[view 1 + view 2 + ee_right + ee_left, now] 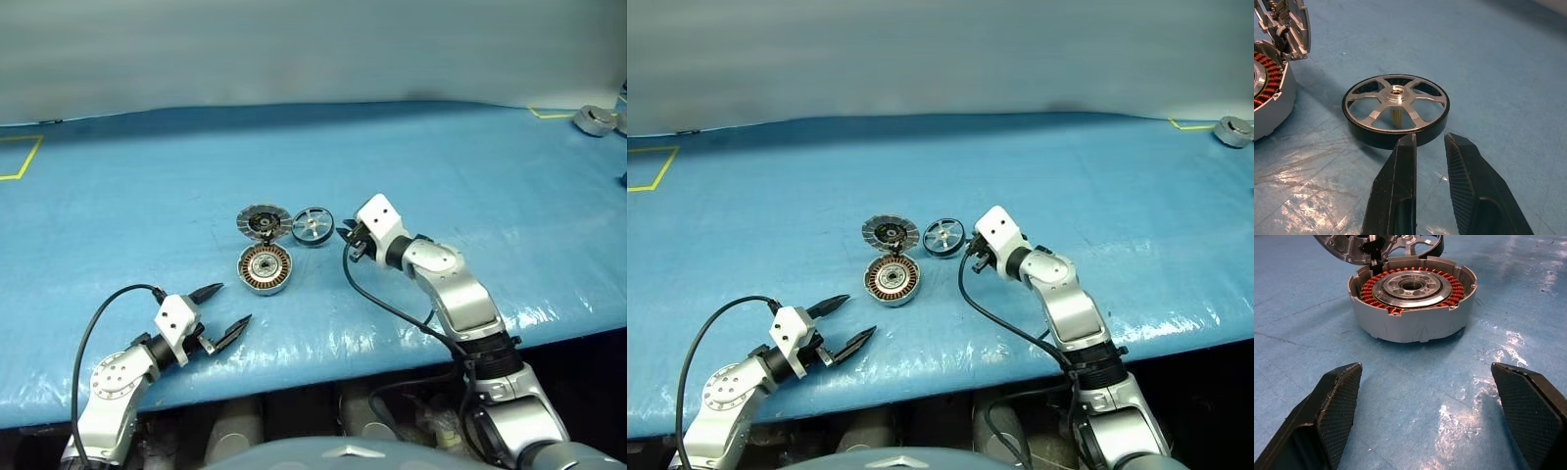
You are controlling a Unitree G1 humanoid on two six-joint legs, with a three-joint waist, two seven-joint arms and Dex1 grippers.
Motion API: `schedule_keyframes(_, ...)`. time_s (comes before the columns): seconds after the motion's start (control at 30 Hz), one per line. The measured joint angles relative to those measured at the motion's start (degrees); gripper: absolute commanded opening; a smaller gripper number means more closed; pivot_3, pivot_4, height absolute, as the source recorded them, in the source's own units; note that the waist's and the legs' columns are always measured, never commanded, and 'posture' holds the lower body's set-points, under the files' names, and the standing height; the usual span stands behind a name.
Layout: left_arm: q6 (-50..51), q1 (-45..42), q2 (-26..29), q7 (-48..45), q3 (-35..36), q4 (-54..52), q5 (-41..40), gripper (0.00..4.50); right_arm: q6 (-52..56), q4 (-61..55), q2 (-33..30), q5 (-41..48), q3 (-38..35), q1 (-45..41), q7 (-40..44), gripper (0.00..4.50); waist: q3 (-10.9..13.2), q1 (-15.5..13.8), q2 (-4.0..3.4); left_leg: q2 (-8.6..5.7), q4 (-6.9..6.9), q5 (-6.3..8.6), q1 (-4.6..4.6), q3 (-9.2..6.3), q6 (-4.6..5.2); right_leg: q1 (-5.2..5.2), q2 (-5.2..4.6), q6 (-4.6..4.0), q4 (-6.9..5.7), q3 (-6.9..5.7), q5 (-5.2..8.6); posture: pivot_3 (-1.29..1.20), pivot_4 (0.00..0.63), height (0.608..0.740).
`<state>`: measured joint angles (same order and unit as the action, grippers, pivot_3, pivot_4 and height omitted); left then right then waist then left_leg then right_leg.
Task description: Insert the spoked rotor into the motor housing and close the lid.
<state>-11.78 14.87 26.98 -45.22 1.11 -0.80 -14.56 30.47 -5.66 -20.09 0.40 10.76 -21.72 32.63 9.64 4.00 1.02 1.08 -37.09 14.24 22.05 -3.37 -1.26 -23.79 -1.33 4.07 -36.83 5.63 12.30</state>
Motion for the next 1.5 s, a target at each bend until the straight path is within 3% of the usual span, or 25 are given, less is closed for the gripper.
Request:
schedule_keyframes(0.53,0.0,1.2,0.0,0.3,0.1,0.0,0.0,4.5,-8.3,16.8,0.6,-5.7,6.6,-9.9,0.8,0.97,0.0,0.0,0.0,-0.01,0.04,0.0,0.01,0.0,0.0,-0.01,-0.01,-0.01,0.03,-0.01,-0.01,0.0,0.15,0.74)
schedule_keyframes(1.33,-0.1,1.3,0.0,1.2,0.2,0.0,0.1,4.5,-11.8,20.0,0.3,-7.1,8.0,-9.6,6.3,0.97,0.0,0.0,0.01,0.0,0.03,0.0,-0.07,-0.01,0.0,0.06,0.0,-0.01,0.01,-0.01,-0.01,0.0,0.15,0.74)
schedule_keyframes(1.47,-0.1,1.3,0.0,1.4,0.2,0.0,0.2,4.5,-12.8,20.8,0.3,-7.6,8.6,-9.7,7.0,0.06,0.0,0.0,0.02,0.0,0.03,0.0,-0.13,-0.01,0.0,0.11,0.0,-0.01,0.01,-0.01,0.0,0.0,0.15,0.74)
schedule_keyframes(1.5,-0.1,1.4,0.0,1.4,0.2,0.0,0.2,4.5,-12.9,20.8,0.3,-7.9,8.5,-9.8,7.0,0.02,0.0,0.0,0.03,0.0,0.03,0.0,-0.14,0.0,0.0,0.13,0.01,-0.01,0.0,-0.01,0.0,0.0,0.15,0.74)
